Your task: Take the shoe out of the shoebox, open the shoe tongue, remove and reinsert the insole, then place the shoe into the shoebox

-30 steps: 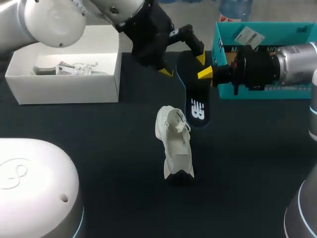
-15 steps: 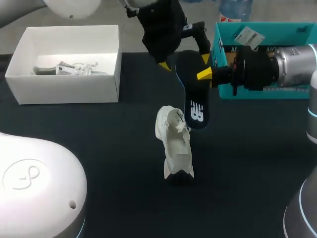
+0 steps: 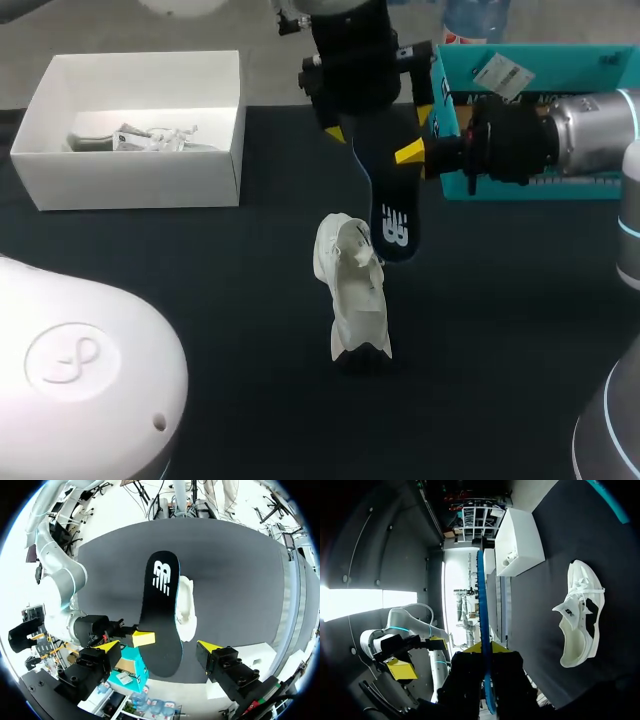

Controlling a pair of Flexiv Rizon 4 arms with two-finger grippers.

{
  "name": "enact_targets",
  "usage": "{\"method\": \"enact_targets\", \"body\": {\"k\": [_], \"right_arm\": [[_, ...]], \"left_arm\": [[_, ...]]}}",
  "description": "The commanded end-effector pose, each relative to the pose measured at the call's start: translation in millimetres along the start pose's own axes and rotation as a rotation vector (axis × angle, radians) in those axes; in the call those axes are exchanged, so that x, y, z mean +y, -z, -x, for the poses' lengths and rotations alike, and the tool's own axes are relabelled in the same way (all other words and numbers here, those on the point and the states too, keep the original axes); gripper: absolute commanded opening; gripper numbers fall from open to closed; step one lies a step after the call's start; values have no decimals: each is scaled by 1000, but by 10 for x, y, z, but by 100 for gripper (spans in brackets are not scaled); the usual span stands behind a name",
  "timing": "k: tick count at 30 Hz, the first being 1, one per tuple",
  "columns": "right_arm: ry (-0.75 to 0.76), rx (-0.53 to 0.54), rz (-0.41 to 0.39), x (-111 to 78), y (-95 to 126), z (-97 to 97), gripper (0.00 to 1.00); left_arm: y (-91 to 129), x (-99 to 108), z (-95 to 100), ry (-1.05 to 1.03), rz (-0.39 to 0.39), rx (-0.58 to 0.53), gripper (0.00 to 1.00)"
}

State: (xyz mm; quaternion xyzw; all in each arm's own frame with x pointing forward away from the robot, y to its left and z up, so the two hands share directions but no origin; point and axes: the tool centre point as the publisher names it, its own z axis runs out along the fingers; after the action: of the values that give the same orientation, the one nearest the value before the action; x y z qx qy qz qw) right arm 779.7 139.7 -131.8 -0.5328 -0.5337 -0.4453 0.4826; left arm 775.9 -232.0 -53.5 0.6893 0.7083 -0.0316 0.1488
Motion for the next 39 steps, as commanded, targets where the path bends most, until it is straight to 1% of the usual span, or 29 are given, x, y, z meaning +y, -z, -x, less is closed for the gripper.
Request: {"method": "enact_targets", "body": {"k": [1, 3, 5, 6, 12, 21, 22, 39], "right_arm": [[-2, -5, 6, -19, -4, -4, 0], [-2, -4, 7, -20, -4, -3, 0], [-2, -2, 6, -22, -7, -3, 0], [-2, -1, 5, -22, -12, -5, 0], [-3, 0, 7, -25, -15, 0, 0], [3, 0, 11, -29, -8, 0, 0], [3, 0, 10, -29, -7, 0, 0], [-9, -8, -15, -14, -43, 4, 0]], "left_arm": [[-67, 82, 74, -11, -15, 146, 100], [-92, 105, 82, -24, -17, 150, 100], [-118, 120, 97, -28, -38, 151, 100], [-123, 128, 100, -30, -26, 161, 100], [-98, 122, 121, -19, -26, 162, 100], [-70, 125, 91, -30, -22, 167, 100], [-65, 125, 91, -35, -13, 176, 100], [-65, 125, 91, -35, -13, 176, 100]]}}
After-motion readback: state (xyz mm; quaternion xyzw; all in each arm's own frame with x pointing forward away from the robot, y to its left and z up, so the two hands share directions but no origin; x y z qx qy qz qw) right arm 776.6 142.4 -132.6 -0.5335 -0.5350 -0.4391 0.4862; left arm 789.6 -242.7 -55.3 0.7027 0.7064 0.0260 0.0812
